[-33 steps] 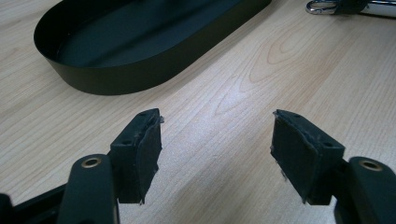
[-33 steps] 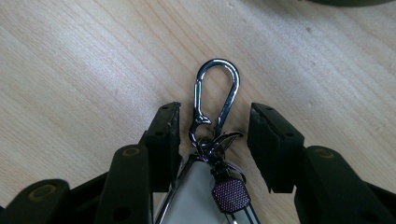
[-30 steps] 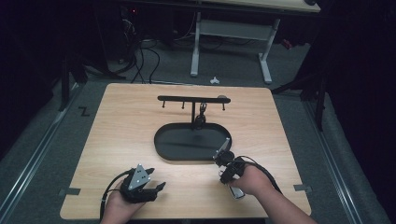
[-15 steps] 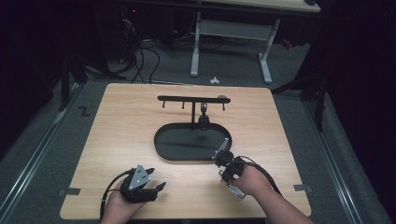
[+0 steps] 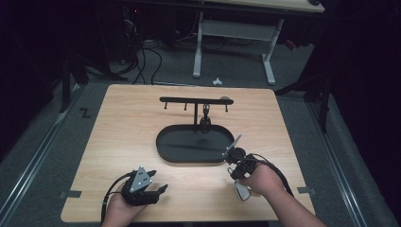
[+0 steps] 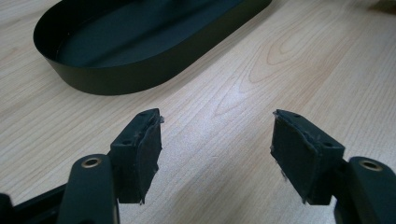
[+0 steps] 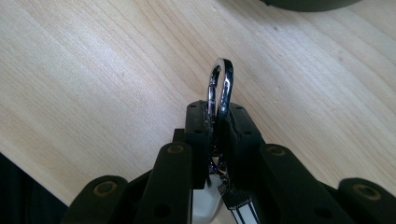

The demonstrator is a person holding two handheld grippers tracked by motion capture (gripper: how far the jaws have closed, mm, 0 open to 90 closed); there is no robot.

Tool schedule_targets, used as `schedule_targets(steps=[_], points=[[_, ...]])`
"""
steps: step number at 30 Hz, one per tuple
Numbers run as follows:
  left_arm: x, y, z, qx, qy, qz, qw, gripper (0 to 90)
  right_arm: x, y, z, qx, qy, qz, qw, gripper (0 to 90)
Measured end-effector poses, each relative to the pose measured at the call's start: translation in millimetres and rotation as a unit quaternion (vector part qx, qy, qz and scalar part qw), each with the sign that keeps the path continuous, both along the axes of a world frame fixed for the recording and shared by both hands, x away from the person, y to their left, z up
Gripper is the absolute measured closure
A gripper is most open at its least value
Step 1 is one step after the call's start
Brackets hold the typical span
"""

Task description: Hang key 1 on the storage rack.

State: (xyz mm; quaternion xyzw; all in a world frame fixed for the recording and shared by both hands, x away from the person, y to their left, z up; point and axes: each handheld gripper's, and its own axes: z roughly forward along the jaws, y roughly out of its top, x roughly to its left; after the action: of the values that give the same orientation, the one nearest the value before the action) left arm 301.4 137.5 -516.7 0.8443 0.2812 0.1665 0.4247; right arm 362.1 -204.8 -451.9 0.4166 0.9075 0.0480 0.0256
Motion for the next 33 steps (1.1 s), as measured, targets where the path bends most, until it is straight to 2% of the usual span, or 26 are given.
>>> schedule_targets(steps=[5, 6, 8, 9, 11, 12, 14, 23, 33], points=[[-0.3, -0.1, -0.1, -0.002, -0.001, 0.002, 1.0, 33.6, -0.4, -4.3, 10.4, 0.003, -0.005, -0.006, 1.0, 81.2], [-0.3, -0.1, -0.1, -0.002, -0.001, 0.002, 1.0, 33.6, -1.1, -5.8, 17.0, 0.008, -0.005, -0.022, 0.9997, 81.3], [-0.4, -0.2, -0.1, -0.002, 0.0, 0.001, 1.0, 33.6, -0.2, -7.6, 19.9, 0.012, -0.008, -0.019, 0.9997, 81.3], [-0.4, -0.2, -0.1, 0.0, 0.0, 0.001, 1.0, 33.6, 0.1, -9.0, 26.0, 0.015, -0.01, -0.023, 0.9996, 81.3], [-0.5, -0.2, -0.4, -0.001, 0.001, 0.0, 1.0, 33.6, 0.4, -9.6, 29.0, 0.016, -0.013, -0.023, 0.9995, 81.3], [-0.4, 0.0, -0.5, 0.0, 0.001, 0.0, 1.0, 33.6, 1.9, -10.9, 31.7, 0.016, -0.018, -0.012, 0.9996, 81.3], [-0.4, 0.6, -1.1, -0.004, 0.002, 0.003, 1.0, 33.7, 2.2, -10.8, 40.6, 0.018, -0.024, -0.015, 0.9994, 81.3], [-1.9, 2.7, -1.2, -0.006, 0.002, 0.006, 1.0, 33.7, 7.7, -12.0, 62.9, 0.02, -0.042, -0.008, 0.9989, 81.3], [-4.1, 6.2, -1.1, -0.004, 0.001, 0.009, 0.9999, 33.7, 16.5, -13.9, 83.3, 0.02, -0.052, -0.016, 0.9983, 81.4]])
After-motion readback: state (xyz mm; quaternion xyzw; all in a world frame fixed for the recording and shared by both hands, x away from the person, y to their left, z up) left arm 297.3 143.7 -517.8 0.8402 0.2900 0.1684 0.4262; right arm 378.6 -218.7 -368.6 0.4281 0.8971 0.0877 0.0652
